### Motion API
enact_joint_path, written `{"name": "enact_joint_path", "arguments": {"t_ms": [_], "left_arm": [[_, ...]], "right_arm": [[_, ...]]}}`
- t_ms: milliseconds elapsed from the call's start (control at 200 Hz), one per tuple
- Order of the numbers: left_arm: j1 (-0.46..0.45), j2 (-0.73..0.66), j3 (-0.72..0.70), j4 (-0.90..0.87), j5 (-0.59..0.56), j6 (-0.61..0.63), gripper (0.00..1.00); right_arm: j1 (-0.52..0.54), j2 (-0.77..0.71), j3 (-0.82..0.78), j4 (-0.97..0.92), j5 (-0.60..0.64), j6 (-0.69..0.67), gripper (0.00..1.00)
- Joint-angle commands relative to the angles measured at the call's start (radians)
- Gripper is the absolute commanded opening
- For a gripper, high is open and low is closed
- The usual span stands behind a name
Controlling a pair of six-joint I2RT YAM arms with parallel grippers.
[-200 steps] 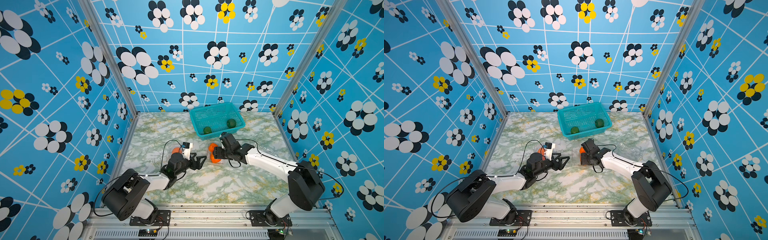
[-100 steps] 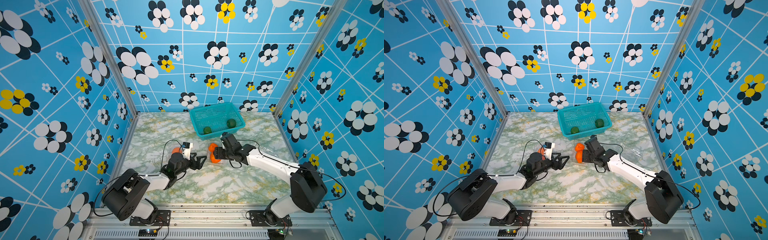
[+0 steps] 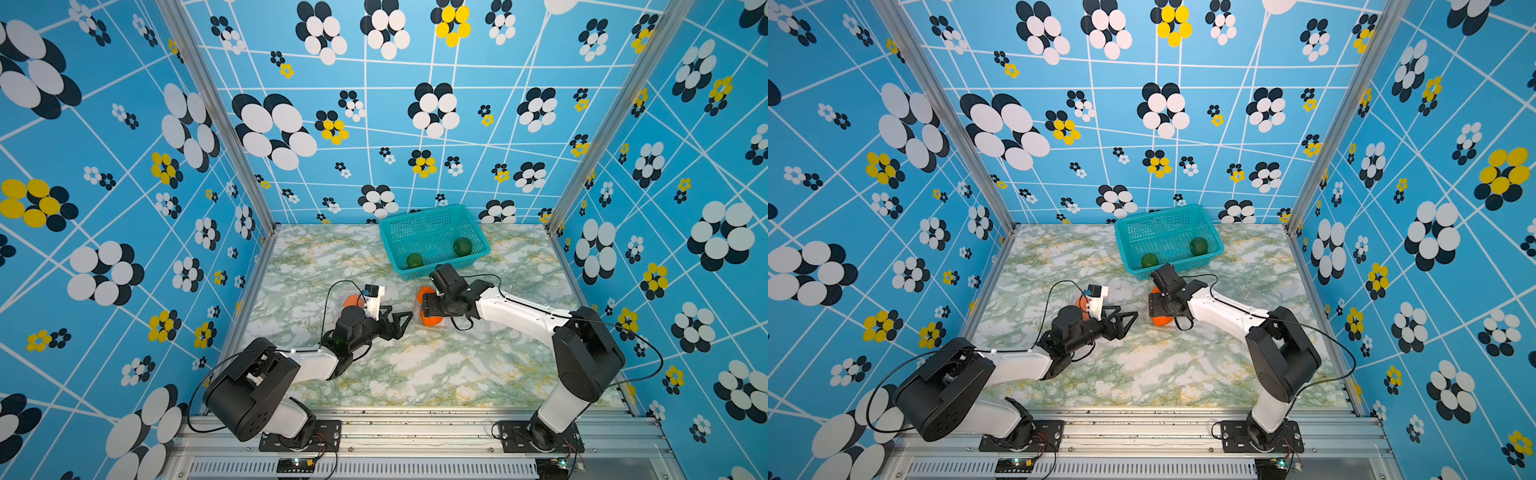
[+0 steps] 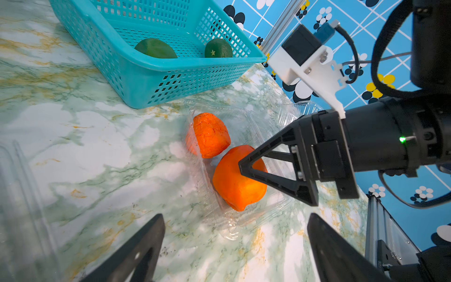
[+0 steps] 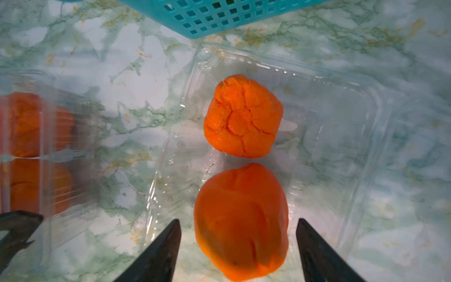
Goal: Take oranges out of containers
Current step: Pick up the orange from the packing box.
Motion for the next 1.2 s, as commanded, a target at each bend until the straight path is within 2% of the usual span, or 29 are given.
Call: {"name": "enact_joint_path", "arguments": {"t_ms": [0,170,220,365,455,690,974,1194], "left_arm": [[0.012,0.005,-0.023,-0.001,0.012,-0.005,0.96],[0.013,0.011,-0.023,0.003,0.015,-0.007,0.96],[0.013,0.009,-0.024,0.005,0.015,-0.007,1.00],[0.013,0.006,-0.031,0.015,0.008,-0.007,1.00],[0.015,0.006,-0.032,0.017,0.007,-0.010,1.00],[0.015,-0.001,-0.036,0.015,0.002,-0.012,1.00],[0.019,-0.003,-0.035,0.008,0.002,-0.012,1.00],[0.022,-0.001,-0.035,0.013,0.010,-0.016,0.99]], "right_arm": [[0.022,0.032,0.038,-0.120,0.085,-0.028,0.77],[0.022,0.045,0.024,-0.095,0.054,-0.013,0.79],[0.023,0.049,0.019,-0.089,0.052,-0.009,0.79],[0.023,0.069,0.021,-0.095,0.061,-0.004,0.77],[0.022,0.054,0.005,-0.072,0.059,0.001,0.62],[0.022,-0.012,-0.022,-0.040,0.078,0.013,0.51],[0.021,-0.126,-0.048,0.008,0.085,0.036,0.50],[-0.002,-0.190,0.000,0.002,0.115,0.010,0.50]]}}
